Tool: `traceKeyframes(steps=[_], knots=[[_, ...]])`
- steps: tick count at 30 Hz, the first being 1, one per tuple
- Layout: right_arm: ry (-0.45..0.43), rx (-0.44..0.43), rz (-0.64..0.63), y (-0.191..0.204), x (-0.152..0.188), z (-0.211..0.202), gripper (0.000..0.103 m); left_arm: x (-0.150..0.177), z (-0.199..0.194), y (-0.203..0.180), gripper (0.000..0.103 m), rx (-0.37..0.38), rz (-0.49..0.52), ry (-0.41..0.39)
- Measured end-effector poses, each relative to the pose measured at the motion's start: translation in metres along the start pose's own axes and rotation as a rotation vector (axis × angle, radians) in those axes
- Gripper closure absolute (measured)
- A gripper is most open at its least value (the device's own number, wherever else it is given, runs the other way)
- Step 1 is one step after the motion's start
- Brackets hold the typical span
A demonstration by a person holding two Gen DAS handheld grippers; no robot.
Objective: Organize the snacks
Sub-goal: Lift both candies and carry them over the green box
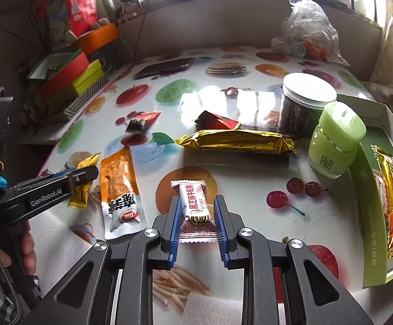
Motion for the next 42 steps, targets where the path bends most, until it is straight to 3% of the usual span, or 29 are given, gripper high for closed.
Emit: traceKeyframes(steps=[3,10,15,19,22,23,25,29,42], knots=[[-0.008,-0.003,0.008,-0.002,0.001,-0.004,0.088,0.000,-0.006,-0.004,0.079,0.011,0.005,-0.016],[-0.003,0.006,-0.002,-0.005,0.002,-0.005,0.088,0.006,-0.006,-0.016,0.079,0.064,0.033,0.014],[0.027,0.014,-0.003,-0.010,0.001,0.004,0.071,0.009,-0.003,-0.023,0.079,0.071,0.036,0.034],[0.095,0.044,-0.019,-0.007,0.007,0.022,0.071,0.011,-0.004,-0.028,0.079,0.084,0.052,0.038],[0.080,0.093,-0.079,-0.001,0.010,0.024,0.072,0.011,-0.006,-0.031,0.079,0.093,0.059,0.037],[0.076,0.100,-0.086,0.000,0.010,0.024,0.081,0.011,-0.006,-0.033,0.079,0.095,0.065,0.038],[0.075,0.105,-0.091,-0.001,0.011,0.023,0.085,0.012,-0.007,-0.036,0.079,0.105,0.071,0.040],[0.064,0.103,-0.052,-0.009,0.010,0.017,0.086,0.013,-0.011,-0.046,0.079,0.124,0.090,0.038],[-0.087,0.099,0.065,-0.041,0.003,-0.052,0.086,0.012,-0.039,-0.103,0.079,0.241,0.190,0.010]])
Point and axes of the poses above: each gripper's, at about its wrist camera, not at the fingertips, and z roughly the way its jaws point, y to its left, x to its underside, the point moved 3 cm from there along z, roughly the way its jaws point, and after that the axes turned 7 degrees about -x, right-handed, at the moved point
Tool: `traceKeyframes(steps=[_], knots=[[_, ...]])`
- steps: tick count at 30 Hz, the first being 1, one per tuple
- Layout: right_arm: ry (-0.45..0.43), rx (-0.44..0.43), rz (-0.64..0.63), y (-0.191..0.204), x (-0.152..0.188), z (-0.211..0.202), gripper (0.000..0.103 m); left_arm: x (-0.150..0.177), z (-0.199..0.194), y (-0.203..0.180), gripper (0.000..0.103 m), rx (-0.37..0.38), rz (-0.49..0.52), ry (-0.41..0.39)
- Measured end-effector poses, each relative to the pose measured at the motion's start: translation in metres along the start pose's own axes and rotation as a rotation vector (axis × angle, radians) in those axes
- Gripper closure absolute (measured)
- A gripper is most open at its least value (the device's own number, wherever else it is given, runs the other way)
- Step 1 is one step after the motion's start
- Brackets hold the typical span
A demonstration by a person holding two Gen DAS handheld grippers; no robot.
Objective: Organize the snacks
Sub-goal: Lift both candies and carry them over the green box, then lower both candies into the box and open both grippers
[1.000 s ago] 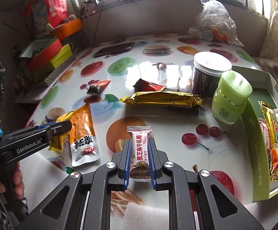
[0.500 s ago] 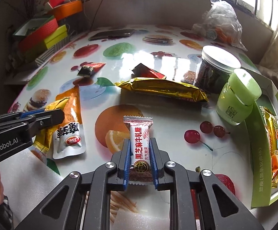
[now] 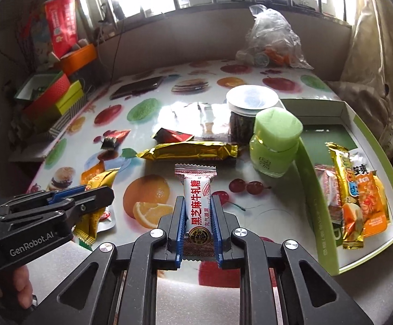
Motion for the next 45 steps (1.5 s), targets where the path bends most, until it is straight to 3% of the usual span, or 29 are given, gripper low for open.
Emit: traceKeyframes(steps=[9,27,39,45], knots=[[-0.065,0.061,0.073,-0.041,-0.005,-0.035,0.086,-0.016,-0.005,-0.053,0.079,0.107,0.066,-0.014],[-0.109,0.152,0.159,-0.105,-0.004,-0.071,0.086,-0.030,0.006,-0.141,0.079,0.230,0.169,0.006],[-0.101,0.207,0.191,-0.148,-0.005,-0.069,0.086,-0.040,0.030,-0.186,0.079,0.292,0.188,0.054],[-0.081,0.228,0.200,-0.169,-0.004,-0.062,0.086,-0.043,0.049,-0.201,0.079,0.286,0.204,0.075]])
Point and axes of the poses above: each gripper's, at about its wrist camera, not at the fingertips, and z roughly the way its jaws point, y to its left, x to its underside, the point moved 3 cm from there along z, roughly the way its jaws point, and after that the axes turned 7 degrees about -x, right-handed, at the moved point
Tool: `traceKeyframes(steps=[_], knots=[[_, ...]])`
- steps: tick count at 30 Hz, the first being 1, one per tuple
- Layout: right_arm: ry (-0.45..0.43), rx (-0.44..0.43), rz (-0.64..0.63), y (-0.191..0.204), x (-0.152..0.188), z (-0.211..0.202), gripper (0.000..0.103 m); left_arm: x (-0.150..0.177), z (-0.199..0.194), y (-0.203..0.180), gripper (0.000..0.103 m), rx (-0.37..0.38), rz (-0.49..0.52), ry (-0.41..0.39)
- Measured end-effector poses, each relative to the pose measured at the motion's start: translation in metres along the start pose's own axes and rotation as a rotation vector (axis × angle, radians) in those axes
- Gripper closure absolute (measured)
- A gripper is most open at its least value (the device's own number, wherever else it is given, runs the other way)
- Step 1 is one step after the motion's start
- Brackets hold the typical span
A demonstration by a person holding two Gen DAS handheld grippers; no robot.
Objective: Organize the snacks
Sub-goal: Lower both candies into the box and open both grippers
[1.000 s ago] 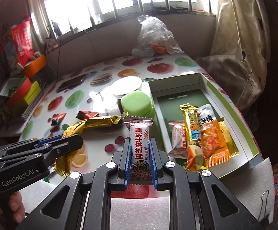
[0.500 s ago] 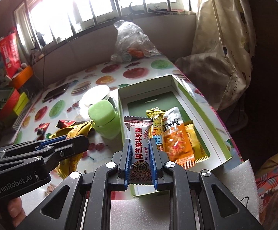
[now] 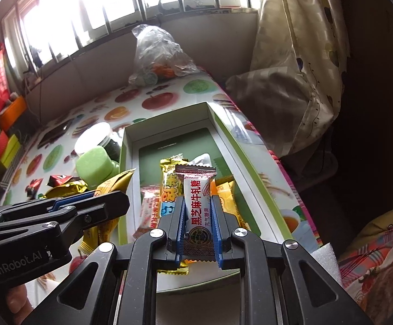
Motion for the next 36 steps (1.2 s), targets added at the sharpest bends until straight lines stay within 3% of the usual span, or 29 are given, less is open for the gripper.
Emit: traceKeyframes(steps=[15,30,36], knots=[[0.046,0.022,-0.032,-0.019,-0.006,0.029,0.086,-0.009,0.034,0.000,0.079,-0.039,-0.014,0.042],[0.057,-0.061,-0.083,-0.023,-0.029,0.053,0.085,-0.025,0.053,0.004,0.079,-0.054,-0.034,0.071],[0.052,-0.039,-0.088,-0.024,-0.030,0.051,0.080,-0.026,0.048,0.006,0.067,-0.073,-0.031,0.056]])
Point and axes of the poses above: each gripper's, at about its wrist camera, not at the fingertips, and z roughly the way its jaws point, y to its left, x to its underside, the point moved 3 cm from there along z, roughly the way its jaws point, and after that the axes turned 7 degrees about -x, right-handed, at the moved point
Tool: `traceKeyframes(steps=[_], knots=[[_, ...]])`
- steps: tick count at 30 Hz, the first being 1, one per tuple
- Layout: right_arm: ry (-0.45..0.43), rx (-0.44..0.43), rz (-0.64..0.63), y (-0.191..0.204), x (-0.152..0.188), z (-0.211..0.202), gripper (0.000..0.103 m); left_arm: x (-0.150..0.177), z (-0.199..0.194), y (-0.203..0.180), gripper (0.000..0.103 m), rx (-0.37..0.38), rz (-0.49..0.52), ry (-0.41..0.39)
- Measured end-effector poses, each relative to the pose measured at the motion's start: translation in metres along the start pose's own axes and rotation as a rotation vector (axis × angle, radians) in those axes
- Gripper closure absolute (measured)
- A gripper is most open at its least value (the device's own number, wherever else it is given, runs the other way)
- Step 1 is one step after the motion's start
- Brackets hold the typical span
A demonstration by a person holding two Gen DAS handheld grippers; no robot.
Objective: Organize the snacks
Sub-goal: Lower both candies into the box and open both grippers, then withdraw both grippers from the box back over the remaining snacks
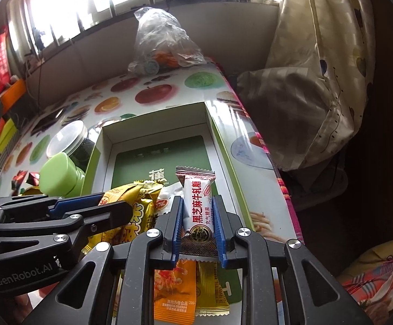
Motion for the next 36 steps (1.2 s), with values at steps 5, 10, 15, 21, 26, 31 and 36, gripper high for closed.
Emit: traceKeyframes(steps=[5,10,15,21,26,31,36], knots=[[-0.009,0.016,0.004,0.001,0.000,-0.007,0.071,0.002,-0.008,0.004,0.063,0.001,-0.005,-0.010],[-0.032,0.019,0.016,0.007,-0.001,-0.019,0.068,0.005,-0.024,0.003,0.061,0.013,0.013,-0.039],[-0.053,0.025,0.007,0.017,-0.001,-0.031,0.065,0.011,-0.040,0.011,0.055,0.022,0.001,-0.059],[-0.079,0.011,-0.001,0.035,0.000,-0.042,0.065,0.020,-0.063,0.023,0.055,0.014,0.000,-0.105],[-0.089,-0.018,-0.021,0.054,0.001,-0.046,0.064,0.028,-0.078,0.040,0.055,-0.006,-0.023,-0.124],[-0.085,-0.046,-0.044,0.073,0.004,-0.045,0.064,0.035,-0.087,0.054,0.055,-0.029,-0.041,-0.133],[-0.081,-0.068,-0.066,0.088,0.006,-0.044,0.064,0.042,-0.097,0.065,0.055,-0.072,-0.042,-0.153]])
Point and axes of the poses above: each gripper's, at about its wrist camera, not at the fingertips, and z roughly the way its jaws point, y to its left, x to its underside, the point moved 3 cm from there along z, roughly the way its jaws point, and after that the axes turned 7 degrees about -x, right-handed, at the moved point
